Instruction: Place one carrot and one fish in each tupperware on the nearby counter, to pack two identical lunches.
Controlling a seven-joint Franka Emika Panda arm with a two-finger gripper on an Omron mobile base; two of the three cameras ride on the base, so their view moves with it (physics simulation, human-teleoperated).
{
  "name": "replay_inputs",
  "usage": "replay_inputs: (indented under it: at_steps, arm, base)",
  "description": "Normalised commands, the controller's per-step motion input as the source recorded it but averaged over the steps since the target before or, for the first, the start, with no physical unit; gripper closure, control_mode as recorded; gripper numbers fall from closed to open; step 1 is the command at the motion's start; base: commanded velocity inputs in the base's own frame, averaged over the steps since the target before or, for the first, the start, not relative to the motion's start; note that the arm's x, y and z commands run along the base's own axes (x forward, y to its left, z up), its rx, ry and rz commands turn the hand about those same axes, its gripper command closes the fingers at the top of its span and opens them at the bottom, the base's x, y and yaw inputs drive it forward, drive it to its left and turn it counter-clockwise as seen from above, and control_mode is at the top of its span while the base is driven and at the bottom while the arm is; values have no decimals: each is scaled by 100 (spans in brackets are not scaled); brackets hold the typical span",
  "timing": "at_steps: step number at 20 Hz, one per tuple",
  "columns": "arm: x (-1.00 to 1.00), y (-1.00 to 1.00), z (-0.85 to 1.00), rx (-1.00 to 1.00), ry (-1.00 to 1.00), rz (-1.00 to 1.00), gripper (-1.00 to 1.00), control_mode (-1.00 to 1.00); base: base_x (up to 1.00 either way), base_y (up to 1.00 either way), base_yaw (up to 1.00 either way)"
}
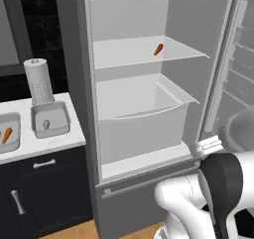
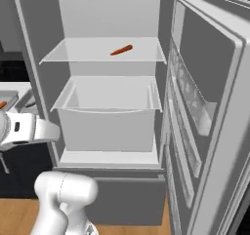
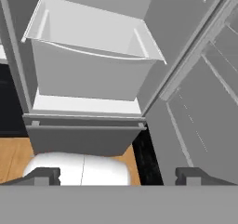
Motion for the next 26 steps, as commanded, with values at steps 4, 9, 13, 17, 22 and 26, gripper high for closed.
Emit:
replay_inputs:
  at_steps: [4, 9, 13, 17, 22, 26]
  arm:
    - [0, 0, 0, 0, 0, 0, -100, 100]
    - [26, -9, 0, 1, 2, 1, -100, -100]
    - [44, -34, 0, 4, 0, 0, -100, -100]
    - [44, -26, 8, 7, 0, -2, -100, -100]
    - [44, -2, 38, 5, -5, -14, -100, -100]
    - [56, 0, 61, 9, -1, -9, -100, -100]
  base:
    - [73, -3, 0]
    - [52, -3, 1]
    - [0, 0, 0]
    - [0, 0, 0]
    - [0, 0, 0]
    - [0, 0, 0]
